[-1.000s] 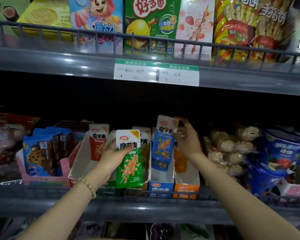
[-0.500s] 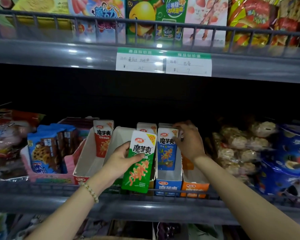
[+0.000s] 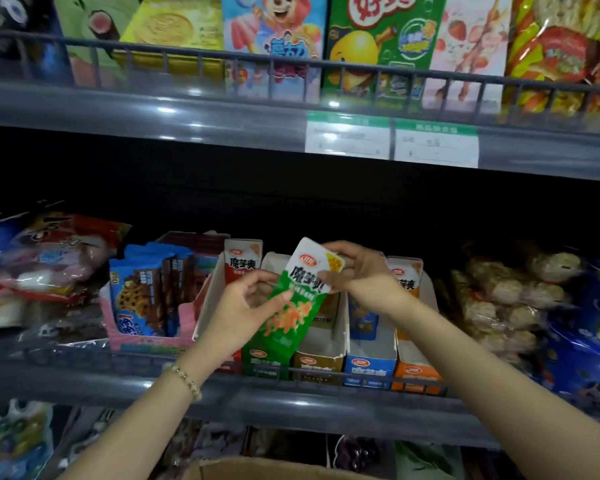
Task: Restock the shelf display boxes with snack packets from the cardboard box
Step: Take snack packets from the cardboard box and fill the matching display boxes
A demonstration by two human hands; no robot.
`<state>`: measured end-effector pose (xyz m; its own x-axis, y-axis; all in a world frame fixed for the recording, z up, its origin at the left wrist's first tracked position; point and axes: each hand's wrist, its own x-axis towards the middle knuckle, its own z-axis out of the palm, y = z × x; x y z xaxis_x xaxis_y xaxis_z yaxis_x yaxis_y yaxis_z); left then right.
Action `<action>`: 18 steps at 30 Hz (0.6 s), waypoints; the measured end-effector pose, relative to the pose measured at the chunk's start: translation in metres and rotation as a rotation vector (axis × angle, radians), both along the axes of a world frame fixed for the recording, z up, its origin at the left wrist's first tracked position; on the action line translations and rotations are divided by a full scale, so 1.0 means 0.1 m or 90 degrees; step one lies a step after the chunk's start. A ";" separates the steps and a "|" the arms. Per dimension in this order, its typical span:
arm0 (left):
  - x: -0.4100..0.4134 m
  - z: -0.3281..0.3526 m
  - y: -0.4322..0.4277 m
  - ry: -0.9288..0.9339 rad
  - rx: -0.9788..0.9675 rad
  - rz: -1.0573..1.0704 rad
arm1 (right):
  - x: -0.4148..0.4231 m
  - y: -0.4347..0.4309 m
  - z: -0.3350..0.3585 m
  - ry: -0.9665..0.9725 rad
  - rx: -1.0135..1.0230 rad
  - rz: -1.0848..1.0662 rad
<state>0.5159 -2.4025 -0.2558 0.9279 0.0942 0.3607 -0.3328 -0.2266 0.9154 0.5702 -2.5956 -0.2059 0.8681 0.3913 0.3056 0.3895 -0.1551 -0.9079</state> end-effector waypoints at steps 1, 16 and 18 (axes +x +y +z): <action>0.02 -0.03 0.12 -0.019 0.053 0.025 | 0.03 0.01 0.06 -0.014 0.015 -0.033; 0.10 -0.37 0.53 0.080 0.438 -0.013 | 0.84 0.63 0.04 -0.231 -0.369 -0.168; 0.12 -0.37 0.54 0.087 0.422 -0.032 | 0.89 0.65 -0.01 -0.219 -0.439 -0.136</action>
